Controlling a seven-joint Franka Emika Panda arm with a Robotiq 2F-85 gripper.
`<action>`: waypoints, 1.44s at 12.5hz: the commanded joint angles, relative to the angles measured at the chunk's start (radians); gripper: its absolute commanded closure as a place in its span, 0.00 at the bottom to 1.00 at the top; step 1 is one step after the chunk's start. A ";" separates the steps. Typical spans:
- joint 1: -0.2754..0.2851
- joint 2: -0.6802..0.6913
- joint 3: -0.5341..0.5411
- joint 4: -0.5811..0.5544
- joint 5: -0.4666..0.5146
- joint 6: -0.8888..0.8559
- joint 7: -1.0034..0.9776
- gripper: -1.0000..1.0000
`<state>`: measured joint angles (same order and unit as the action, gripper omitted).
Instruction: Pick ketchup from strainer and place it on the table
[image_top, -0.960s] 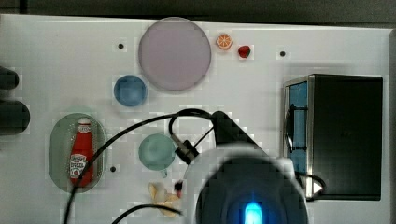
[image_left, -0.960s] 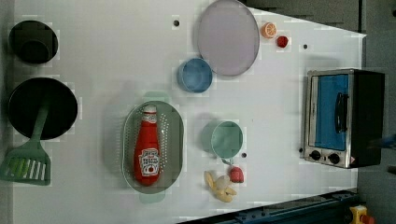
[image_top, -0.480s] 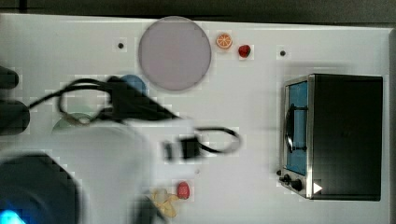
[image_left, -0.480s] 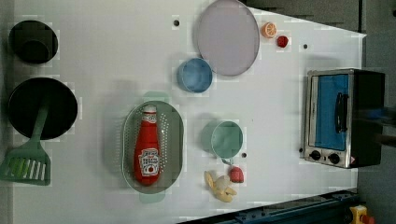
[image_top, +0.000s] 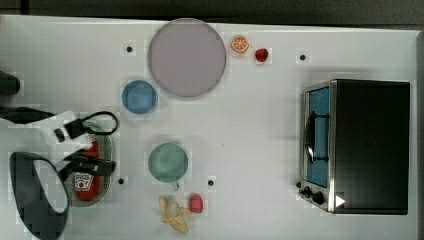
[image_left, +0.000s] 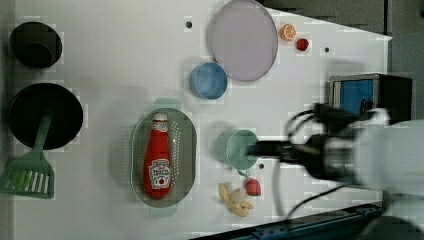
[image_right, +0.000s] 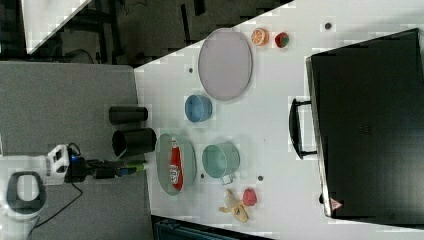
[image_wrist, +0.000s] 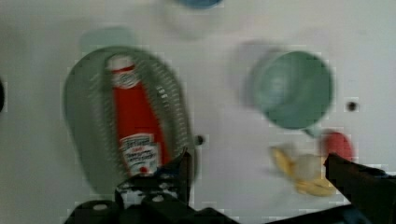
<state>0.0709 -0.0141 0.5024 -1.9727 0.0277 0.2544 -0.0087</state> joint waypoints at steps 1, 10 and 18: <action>0.004 0.040 0.085 -0.008 -0.012 0.112 0.050 0.00; 0.027 0.310 0.134 -0.208 -0.169 0.628 0.156 0.00; 0.043 0.554 0.124 -0.220 -0.261 0.832 0.259 0.00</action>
<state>0.1180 0.5596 0.6245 -2.2090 -0.2031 1.0713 0.1813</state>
